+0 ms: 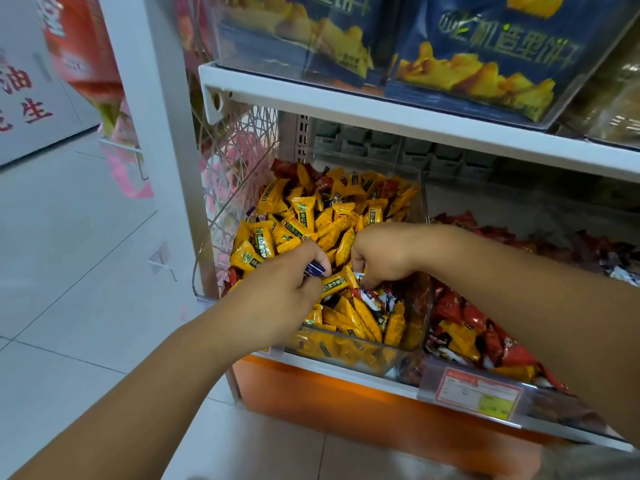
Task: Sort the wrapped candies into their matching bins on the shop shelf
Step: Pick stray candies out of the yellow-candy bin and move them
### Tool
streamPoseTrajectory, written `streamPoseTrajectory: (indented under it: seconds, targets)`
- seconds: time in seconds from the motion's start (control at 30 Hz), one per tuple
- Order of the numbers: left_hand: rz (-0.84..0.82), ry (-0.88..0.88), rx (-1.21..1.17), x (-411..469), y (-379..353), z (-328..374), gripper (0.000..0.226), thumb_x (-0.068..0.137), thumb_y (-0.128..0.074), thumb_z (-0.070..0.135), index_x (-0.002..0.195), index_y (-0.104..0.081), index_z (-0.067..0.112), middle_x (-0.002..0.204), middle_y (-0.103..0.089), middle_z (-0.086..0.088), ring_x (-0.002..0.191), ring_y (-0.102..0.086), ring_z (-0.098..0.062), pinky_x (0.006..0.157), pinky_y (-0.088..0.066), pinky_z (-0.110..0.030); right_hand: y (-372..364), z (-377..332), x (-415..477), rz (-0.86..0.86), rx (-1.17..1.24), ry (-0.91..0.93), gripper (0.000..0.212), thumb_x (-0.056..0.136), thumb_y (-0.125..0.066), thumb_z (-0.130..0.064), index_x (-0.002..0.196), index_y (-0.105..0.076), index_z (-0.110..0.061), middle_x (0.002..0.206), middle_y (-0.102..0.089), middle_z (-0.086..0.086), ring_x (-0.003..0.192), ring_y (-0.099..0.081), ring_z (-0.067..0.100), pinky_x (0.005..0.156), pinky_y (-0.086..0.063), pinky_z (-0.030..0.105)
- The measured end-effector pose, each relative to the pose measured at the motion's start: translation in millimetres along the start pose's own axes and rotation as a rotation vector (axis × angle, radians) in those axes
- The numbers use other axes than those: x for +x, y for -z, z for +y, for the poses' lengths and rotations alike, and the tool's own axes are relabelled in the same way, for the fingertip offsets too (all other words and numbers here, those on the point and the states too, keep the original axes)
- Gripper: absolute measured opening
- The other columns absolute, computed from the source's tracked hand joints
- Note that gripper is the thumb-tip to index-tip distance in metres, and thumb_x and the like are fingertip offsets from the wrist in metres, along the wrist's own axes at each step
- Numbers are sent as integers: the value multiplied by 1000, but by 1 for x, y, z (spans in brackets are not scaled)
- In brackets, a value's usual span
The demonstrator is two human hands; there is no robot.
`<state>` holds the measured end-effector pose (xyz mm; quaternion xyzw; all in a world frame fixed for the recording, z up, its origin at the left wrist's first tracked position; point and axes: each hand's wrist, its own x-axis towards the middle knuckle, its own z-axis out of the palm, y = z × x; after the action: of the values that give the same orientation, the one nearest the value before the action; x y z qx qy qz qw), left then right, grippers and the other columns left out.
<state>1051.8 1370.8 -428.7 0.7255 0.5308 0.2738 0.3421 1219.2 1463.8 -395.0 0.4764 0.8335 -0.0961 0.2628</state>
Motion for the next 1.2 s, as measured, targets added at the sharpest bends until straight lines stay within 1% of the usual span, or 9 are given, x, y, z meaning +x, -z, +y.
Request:
streamPoseTrajectory:
  seconds: [0.07, 0.17, 0.3, 0.4, 0.5, 0.73, 0.93, 1.03, 1.2]
  targets:
    - [-16, -27, -2, 0, -3, 0, 10, 97, -52, 14, 100, -54, 23, 57, -54, 16, 47, -44, -4, 45, -32, -19, 1, 1, -3, -1, 34, 21, 25, 85, -71, -31, 101, -68, -12, 100, -68, 1, 92, -61, 19, 74, -47, 29]
    - [-15, -88, 64, 5, -10, 3, 9, 93, -61, 29, 101, -57, 28, 75, -58, 16, 57, -48, 2, 50, -32, -14, 9, 9, -17, 73, 118, 54, 14, 84, -73, -24, 97, -68, -22, 81, -61, -16, 84, -58, 9, 71, -45, 25]
    - [-89, -116, 159, 20, -21, 10, 27, 90, -61, 45, 117, -57, 43, 110, -54, 14, 86, -56, 0, 72, -46, -26, 24, 27, -45, 244, 235, 85, 20, 88, -68, -21, 107, -66, -27, 92, -67, -10, 76, -57, 0, 62, -40, 12]
    - [-129, -138, 368, 31, -33, 18, 31, 92, -55, 49, 123, -57, 47, 94, -40, 15, 85, -50, -6, 67, -41, -26, 21, 38, -61, 341, 361, 94, 22, 90, -66, -25, 110, -63, -33, 101, -66, -11, 86, -60, 1, 74, -45, 16]
    - [-147, -109, 518, 40, -39, 22, 25, 88, -58, 53, 112, -63, 46, 85, -34, 13, 88, -50, -9, 58, -33, -24, 4, 41, -72, 511, 464, 119, 17, 88, -68, -24, 102, -66, -35, 98, -65, -19, 89, -58, -7, 70, -41, 4]
    - [-234, -110, 430, 41, -35, 12, 28, 80, -70, 53, 103, -69, 37, 94, -37, 9, 92, -47, -5, 81, -47, -31, -34, 38, -88, 734, 606, 133, 21, 86, -70, -25, 97, -65, -42, 104, -63, -24, 101, -54, -10, 85, -37, 3]
    - [-41, -103, 151, 20, -12, 4, 23, 84, -63, 47, 75, -61, 26, 86, -56, 6, 79, -54, -5, 70, -43, -28, -30, 38, -91, 704, 603, 144, 22, 84, -72, -28, 93, -62, -45, 92, -65, -27, 94, -56, -15, 79, -38, 3]
    - [92, -31, 36, 11, -4, 1, 26, 91, -61, 37, 75, -51, 20, 67, -62, -3, 60, -61, -13, 57, -45, -25, -26, 37, -88, 656, 703, 130, 22, 82, -73, -31, 100, -61, -36, 92, -70, -23, 90, -62, -6, 85, -45, 19]
    - [100, 18, 38, 6, -1, -2, 12, 97, -54, 27, 91, -44, 26, 73, -64, -2, 52, -63, -8, 45, -43, -19, -24, 16, -78, 630, 660, 214, 14, 82, -74, -29, 94, -70, -36, 86, -64, -31, 81, -59, -7, 68, -44, 10]
